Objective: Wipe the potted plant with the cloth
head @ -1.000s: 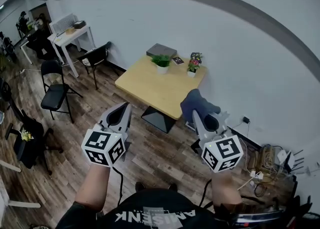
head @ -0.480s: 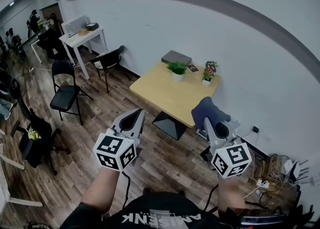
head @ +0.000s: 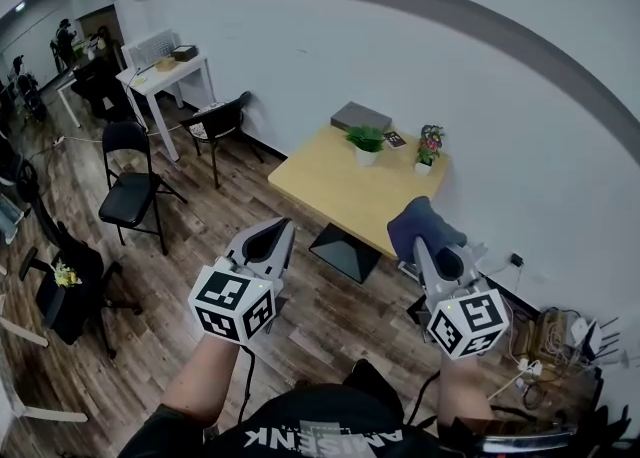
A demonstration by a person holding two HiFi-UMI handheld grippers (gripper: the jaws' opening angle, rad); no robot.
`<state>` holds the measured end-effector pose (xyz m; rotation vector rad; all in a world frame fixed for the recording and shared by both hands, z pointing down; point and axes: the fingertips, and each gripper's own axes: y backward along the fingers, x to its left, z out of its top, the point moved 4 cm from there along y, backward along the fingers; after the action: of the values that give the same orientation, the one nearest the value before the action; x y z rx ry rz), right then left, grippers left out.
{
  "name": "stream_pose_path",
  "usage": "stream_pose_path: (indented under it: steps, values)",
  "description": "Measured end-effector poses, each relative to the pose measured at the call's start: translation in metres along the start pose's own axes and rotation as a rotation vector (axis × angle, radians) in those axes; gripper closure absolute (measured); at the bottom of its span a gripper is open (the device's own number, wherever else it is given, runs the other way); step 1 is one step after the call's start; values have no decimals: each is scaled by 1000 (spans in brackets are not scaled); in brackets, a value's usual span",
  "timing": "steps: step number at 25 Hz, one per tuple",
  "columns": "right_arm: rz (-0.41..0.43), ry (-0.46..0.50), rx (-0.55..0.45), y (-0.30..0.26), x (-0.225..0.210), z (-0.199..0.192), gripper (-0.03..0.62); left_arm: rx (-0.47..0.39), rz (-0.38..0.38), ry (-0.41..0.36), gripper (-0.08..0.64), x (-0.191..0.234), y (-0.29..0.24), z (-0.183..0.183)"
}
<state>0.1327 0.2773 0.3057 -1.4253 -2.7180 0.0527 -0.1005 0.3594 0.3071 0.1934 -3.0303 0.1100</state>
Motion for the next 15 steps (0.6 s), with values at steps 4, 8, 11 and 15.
stream_pose_path:
  steps: [4,8,11,15]
  values:
    - [12,-11,2,-21,-11,-5,565,4,8,16,558,13,-16,-2]
    - [28,-38,5,-56,-40,-10,565,23,34,21,558,28,-47,-3]
    - [43,-53,-6,-82,-63,-9,565,21,60,12,558,38,-74,2]
    - [71,-46,-22,-115,-101,-2,565,13,67,3,558,47,-120,11]
